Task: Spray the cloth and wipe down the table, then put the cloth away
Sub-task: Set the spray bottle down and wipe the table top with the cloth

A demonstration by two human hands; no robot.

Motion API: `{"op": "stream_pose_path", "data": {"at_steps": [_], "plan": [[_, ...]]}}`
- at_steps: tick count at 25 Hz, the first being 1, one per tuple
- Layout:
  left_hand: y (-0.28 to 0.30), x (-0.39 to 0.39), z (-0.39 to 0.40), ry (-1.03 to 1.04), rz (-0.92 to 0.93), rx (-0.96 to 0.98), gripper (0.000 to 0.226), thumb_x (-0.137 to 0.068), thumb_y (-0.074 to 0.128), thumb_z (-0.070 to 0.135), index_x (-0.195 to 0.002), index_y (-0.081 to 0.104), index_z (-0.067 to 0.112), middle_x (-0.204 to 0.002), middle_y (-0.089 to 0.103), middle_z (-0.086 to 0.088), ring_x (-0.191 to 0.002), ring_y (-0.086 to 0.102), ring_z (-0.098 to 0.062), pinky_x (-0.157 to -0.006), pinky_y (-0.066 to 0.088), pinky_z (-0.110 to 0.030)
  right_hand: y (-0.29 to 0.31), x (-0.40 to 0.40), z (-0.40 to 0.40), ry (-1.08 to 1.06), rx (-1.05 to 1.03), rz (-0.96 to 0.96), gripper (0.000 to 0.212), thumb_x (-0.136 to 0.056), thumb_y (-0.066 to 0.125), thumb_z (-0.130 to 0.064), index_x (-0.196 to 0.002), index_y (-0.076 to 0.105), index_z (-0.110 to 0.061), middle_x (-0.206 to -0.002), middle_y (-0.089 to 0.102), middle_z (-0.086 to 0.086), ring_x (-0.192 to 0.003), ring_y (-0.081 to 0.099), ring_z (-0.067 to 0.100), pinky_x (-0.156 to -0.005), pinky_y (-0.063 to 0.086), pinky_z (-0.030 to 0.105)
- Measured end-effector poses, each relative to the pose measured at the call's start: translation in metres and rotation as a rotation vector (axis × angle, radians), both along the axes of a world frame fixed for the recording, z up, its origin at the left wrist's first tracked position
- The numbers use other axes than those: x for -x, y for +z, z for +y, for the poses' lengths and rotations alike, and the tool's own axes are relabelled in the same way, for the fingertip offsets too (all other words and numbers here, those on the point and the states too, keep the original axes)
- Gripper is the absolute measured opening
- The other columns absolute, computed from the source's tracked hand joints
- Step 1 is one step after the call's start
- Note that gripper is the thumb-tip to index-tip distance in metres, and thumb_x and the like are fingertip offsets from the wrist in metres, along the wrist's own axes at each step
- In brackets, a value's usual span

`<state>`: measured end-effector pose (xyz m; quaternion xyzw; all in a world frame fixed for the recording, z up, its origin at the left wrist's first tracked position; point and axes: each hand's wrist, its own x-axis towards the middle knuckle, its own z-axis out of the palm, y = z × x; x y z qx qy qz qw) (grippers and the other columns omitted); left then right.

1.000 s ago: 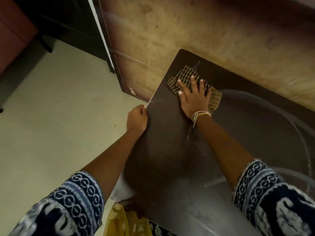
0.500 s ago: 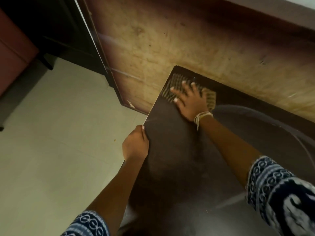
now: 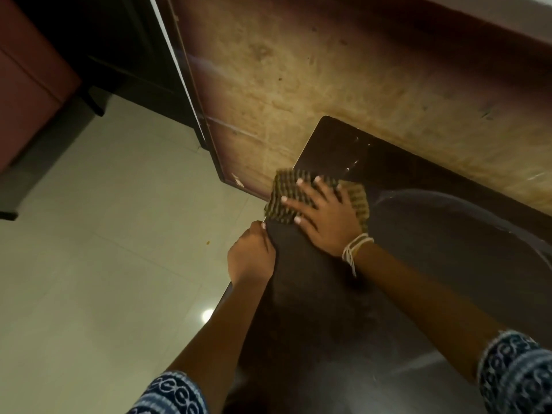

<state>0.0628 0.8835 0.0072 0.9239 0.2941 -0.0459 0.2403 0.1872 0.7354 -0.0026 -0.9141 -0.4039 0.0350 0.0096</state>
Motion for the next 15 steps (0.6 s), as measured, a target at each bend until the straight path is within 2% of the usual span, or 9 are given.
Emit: {"op": "stream_pose_path", "data": {"at_steps": [4, 6, 8, 10, 13, 15], "plan": [[-0.004, -0.001, 0.001, 0.006, 0.019, -0.008, 0.038, -0.102, 0.028, 0.037, -0.116, 0.056, 0.015, -0.104, 0.069, -0.003, -0.090, 0.067, -0.021, -0.073, 0.042, -0.025, 0.003, -0.118, -0.008, -0.504, -0.092, 0.053, 0.050, -0.097, 0.029, -0.054, -0.147, 0.024, -0.048, -0.161, 0.021, -0.002, -0.148, 0.014, 0.032, -0.113, 0.014, 0.065], [-0.006, -0.002, 0.001, -0.011, -0.018, -0.020, 0.038, -0.101, 0.030, 0.036, -0.118, 0.056, 0.014, -0.108, 0.069, -0.005, -0.094, 0.066, -0.022, -0.076, 0.045, -0.026, 0.001, -0.126, -0.009, -0.614, -0.110, 0.076, 0.052, -0.098, 0.026, -0.054, -0.149, 0.022, -0.045, -0.162, 0.017, -0.001, -0.149, 0.009, 0.033, -0.114, 0.010, 0.066], [-0.009, -0.003, -0.001, -0.087, -0.085, -0.109, 0.042, -0.099, 0.031, 0.033, -0.130, 0.052, 0.013, -0.125, 0.063, -0.009, -0.113, 0.061, -0.026, -0.091, 0.048, -0.035, 0.001, -0.091, -0.003, -0.563, -0.077, 0.082, 0.053, -0.098, 0.022, -0.055, -0.150, 0.016, -0.045, -0.163, 0.012, 0.001, -0.149, 0.006, 0.037, -0.113, 0.008, 0.067], [-0.010, 0.000, -0.003, -0.233, -0.107, -0.196, 0.048, -0.099, 0.031, 0.031, -0.144, 0.039, 0.014, -0.147, 0.047, -0.008, -0.136, 0.043, -0.027, -0.109, 0.037, -0.043, 0.002, -0.026, -0.009, -0.393, -0.008, 0.055, 0.053, -0.098, 0.021, -0.055, -0.150, 0.013, -0.047, -0.163, 0.012, 0.001, -0.148, 0.007, 0.037, -0.113, 0.011, 0.066], [-0.010, -0.002, -0.003, -0.443, -0.123, -0.203, 0.052, -0.099, 0.025, 0.029, -0.149, 0.033, 0.015, -0.155, 0.035, -0.006, -0.145, 0.030, -0.022, -0.116, 0.030, -0.044, 0.004, 0.054, -0.041, -0.133, 0.034, 0.036, 0.053, -0.098, 0.025, -0.054, -0.150, 0.016, -0.048, -0.162, 0.017, 0.000, -0.148, 0.013, 0.034, -0.113, 0.017, 0.062], [-0.009, -0.004, -0.002, -0.515, -0.117, -0.189, 0.053, -0.099, 0.022, 0.029, -0.148, 0.035, 0.013, -0.154, 0.037, -0.007, -0.145, 0.031, -0.021, -0.115, 0.032, -0.043, 0.005, 0.045, -0.050, -0.072, 0.027, 0.061, 0.052, -0.098, 0.025, -0.055, -0.149, 0.017, -0.050, -0.162, 0.017, -0.002, -0.148, 0.014, 0.031, -0.113, 0.017, 0.060]]}}
